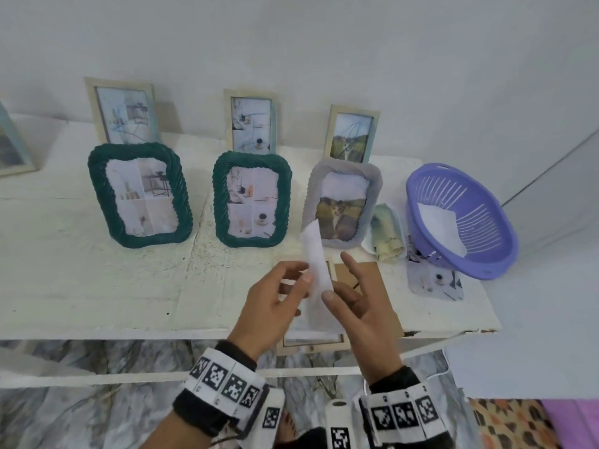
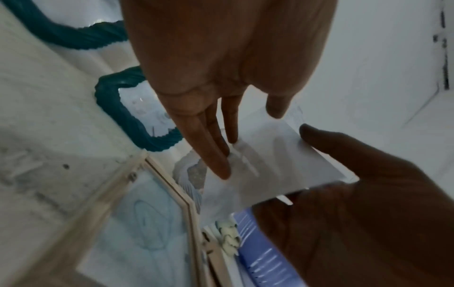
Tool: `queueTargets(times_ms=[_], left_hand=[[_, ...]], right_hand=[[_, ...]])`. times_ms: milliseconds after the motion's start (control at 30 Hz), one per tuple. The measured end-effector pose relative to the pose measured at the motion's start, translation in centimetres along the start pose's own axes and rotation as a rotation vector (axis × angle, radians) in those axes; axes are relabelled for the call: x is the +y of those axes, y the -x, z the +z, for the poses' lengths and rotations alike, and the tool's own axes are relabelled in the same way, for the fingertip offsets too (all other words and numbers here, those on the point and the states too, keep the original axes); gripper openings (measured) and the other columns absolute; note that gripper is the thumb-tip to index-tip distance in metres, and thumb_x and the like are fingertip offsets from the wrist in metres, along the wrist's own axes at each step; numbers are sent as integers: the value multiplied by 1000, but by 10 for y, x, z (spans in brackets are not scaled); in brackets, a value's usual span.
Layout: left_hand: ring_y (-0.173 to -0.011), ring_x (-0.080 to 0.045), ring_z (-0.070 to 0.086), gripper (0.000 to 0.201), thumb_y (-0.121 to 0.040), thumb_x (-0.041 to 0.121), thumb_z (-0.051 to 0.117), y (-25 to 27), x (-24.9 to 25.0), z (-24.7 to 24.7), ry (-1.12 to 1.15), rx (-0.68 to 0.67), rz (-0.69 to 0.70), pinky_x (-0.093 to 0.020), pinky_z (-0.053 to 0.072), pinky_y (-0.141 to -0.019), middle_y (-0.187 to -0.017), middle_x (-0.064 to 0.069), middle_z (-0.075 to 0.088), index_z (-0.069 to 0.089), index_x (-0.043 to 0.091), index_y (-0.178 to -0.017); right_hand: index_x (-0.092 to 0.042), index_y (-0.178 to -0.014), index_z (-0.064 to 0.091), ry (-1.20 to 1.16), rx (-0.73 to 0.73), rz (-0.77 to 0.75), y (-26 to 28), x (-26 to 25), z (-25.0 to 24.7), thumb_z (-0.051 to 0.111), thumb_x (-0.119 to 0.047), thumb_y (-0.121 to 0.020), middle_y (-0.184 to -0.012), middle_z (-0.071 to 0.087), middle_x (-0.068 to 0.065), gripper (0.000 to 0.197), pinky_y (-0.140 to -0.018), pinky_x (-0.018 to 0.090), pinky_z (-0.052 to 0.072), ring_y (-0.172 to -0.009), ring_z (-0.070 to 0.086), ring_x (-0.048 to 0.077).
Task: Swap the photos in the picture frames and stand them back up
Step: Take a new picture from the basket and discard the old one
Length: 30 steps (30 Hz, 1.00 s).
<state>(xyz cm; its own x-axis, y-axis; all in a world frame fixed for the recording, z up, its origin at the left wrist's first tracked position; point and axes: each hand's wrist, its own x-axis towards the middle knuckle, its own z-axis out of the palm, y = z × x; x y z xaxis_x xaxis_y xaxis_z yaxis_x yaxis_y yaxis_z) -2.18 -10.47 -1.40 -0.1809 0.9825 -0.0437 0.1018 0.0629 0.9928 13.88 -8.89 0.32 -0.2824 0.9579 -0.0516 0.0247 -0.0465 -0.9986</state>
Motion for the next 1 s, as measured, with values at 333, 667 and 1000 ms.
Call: queueTargets(times_ms=[333,667,1000], left_hand=[[-57,-7,39,33,-101,25,50,-12,1,22,23,6,-5,-27,33,-59,-57,14,46,58,16,-71],[-92,-16,69,15,-95,22,61,-52,-4,115,-28,66,-148,-47,56,-86,-100,5,74,67,24,-108],[-87,-21,68,22,-92,14,65,-75,-4,219,-16,167,-241,-35,57,-77,-97,-6,71,61,13,-113]], right_hand=[[-28,-129,56,388,26,-125,-4,-7,-40,60,-18,-94,-105,72,-11,37,-80,38,57,-89,69,14],[-13,-131,55,1342,235,-226,-63,-4,-214,75,-32,-78,-123,62,12,59,-94,50,46,-112,55,38],[-12,-108,66,1219,-43,-361,-86,-6,-301,58,-36,-86,-89,70,4,33,-73,43,50,-78,64,29]])
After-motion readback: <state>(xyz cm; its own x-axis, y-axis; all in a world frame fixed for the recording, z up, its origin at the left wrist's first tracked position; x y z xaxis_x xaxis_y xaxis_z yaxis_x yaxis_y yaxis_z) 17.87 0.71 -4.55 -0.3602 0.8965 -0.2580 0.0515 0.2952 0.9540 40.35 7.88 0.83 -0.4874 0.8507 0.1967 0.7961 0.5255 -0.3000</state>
